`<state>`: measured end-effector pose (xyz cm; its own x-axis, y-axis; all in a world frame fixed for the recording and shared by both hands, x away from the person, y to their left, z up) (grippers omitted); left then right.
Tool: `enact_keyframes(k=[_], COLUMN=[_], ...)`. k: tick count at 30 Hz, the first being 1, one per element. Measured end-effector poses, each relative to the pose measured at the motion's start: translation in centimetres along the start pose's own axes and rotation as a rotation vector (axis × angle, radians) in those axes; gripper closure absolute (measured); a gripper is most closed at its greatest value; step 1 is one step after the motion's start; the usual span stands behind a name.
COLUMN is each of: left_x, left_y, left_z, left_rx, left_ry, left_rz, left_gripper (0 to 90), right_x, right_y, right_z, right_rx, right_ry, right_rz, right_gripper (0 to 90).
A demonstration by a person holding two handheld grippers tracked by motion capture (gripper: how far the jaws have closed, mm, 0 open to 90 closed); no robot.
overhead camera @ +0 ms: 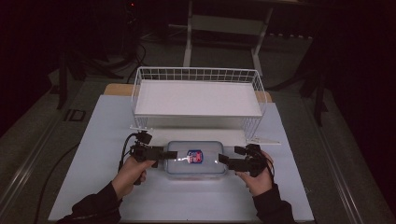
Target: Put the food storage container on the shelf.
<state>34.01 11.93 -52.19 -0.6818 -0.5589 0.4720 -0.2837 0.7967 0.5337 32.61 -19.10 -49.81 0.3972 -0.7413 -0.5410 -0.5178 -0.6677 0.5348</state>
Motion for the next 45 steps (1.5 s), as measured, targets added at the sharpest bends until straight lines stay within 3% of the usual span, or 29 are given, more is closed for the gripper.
enact_keyframes(k=[5,11,13,14,17,18,21,25,32,39,45], left_x=[-0.8,-1.5,-1.9,-2.0,-2.2,-2.2,-2.2,-2.3,-1.6,-0.9,-0.7], left_y=[-0.1,-0.1,0.0,-0.1,-0.2,-0.4,-0.2,-0.1,0.6,1.3,1.4], left_z=[0.5,1.1,1.4,1.4,1.6,1.7,1.8,1.9,2.0,2.3,2.5], left_rx=[-0.025,-0.035,-0.022,-0.028,-0.037,-0.043,-0.048,-0.038,-0.022,-0.012,0.007], left_ry=[0.076,0.147,0.192,0.197,0.213,0.228,0.198,0.2,0.123,0.063,0.042], left_rz=[0.009,0.04,0.083,0.088,0.105,0.131,0.142,0.164,0.173,0.176,0.173], left_gripper=[14.0,21.2,24.5,31.1,39.6,39.6,44.2,47.3,51.2,54.6,55.3], right_x=[0.4,1.1,1.4,1.4,1.4,1.4,1.4,1.4,1.5,1.5,1.5], right_y=[-0.6,-1.2,-1.6,-1.6,-1.7,-1.7,-1.6,-1.4,-1.7,-1.8,-1.5], right_z=[0.1,0.2,0.4,0.4,0.5,0.5,0.5,0.6,0.9,1.3,1.4], right_rx=[-0.026,-0.081,-0.11,-0.114,-0.119,-0.12,-0.123,-0.133,-0.164,-0.215,-0.237], right_ry=[-0.046,-0.1,-0.127,-0.131,-0.135,-0.135,-0.137,-0.153,-0.18,-0.158,-0.163], right_rz=[-0.038,-0.037,-0.047,-0.053,-0.054,-0.056,-0.056,-0.074,-0.096,-0.107,-0.162], right_gripper=[10.4,10.8,12.8,12.8,13.1,13.1,13.6,14.6,17.0,27.4,39.1])
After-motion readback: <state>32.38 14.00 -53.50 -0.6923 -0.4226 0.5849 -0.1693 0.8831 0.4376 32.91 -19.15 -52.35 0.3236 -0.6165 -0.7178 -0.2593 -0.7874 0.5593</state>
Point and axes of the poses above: each handheld gripper's, and its own axes: y roughly backward along the jaws, z roughly out of its underside, x roughly to its right, the point moved 4 cm from there along -y, roughly forward along the jaws, and after that the axes turned 15 degrees about -y, right-handed, at the moved point
